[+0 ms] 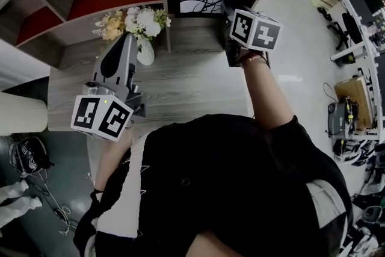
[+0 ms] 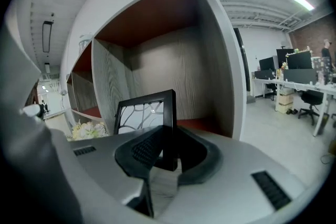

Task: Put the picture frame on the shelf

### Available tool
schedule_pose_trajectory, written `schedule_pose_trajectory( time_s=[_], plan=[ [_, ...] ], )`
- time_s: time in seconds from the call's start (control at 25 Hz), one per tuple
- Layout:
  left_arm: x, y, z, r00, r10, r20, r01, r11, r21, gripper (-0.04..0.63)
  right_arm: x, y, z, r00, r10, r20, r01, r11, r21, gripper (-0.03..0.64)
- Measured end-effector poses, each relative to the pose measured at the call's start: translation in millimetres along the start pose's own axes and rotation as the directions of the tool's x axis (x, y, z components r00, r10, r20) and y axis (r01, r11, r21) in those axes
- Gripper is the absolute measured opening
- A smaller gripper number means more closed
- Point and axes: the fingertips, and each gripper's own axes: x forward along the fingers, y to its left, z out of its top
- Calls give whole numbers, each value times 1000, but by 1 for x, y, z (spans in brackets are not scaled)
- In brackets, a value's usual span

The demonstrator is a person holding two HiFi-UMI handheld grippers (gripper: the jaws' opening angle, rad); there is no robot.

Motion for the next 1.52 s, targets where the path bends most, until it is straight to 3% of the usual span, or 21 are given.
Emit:
schedule_pose_trajectory(
  time_s=[0.92, 1.52],
  plan=[
    [-3, 25, 17, 996, 77, 33, -78, 997, 29, 11, 42, -8, -10, 995, -83, -61, 91, 985, 149, 81],
    [-8, 34, 14, 995, 88, 40, -88, 996, 15, 11, 48, -10, -16, 989, -136, -63, 145, 975, 170, 80]
  ],
)
